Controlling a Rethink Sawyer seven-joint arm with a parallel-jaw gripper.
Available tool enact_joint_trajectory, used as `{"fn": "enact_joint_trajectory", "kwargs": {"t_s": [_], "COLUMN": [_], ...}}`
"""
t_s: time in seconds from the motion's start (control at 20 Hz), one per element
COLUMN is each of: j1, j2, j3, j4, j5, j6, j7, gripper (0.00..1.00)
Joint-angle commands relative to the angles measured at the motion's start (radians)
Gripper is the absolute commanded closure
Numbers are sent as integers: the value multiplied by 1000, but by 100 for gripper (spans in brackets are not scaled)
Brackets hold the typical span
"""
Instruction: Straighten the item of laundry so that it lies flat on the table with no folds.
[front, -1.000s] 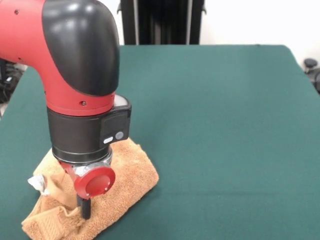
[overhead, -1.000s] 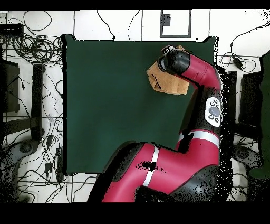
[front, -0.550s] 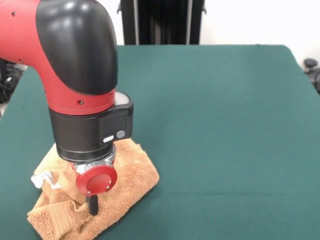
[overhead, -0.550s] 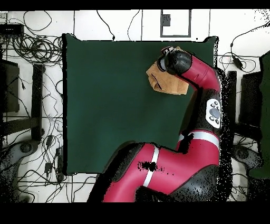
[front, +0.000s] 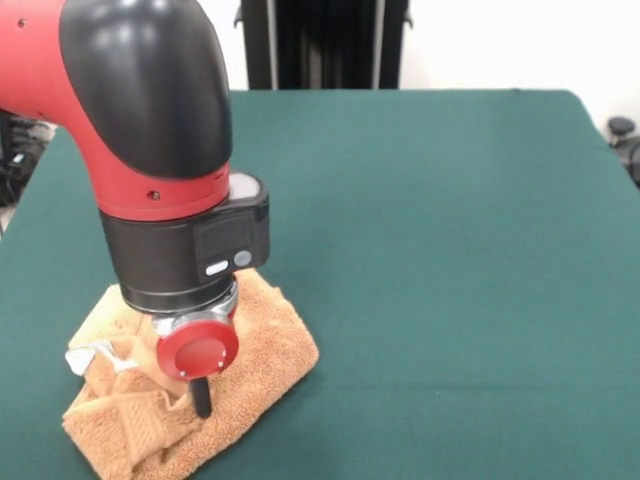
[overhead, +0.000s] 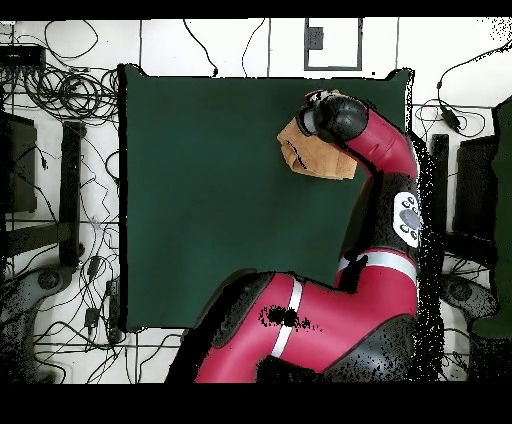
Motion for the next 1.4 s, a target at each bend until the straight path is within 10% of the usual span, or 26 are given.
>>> {"fn": "enact_joint_trajectory", "kwargs": {"t_s": [0.05, 0.5, 1.4], "j1": [58, 80, 99], "j2": [-3, -64, -87], "j3": [82, 139, 141], "j4": [310, 467, 509], "j5": [147, 342, 405], "j6": [229, 163, 152], "j7": [419, 496, 512], "gripper": [100, 100, 100]}}
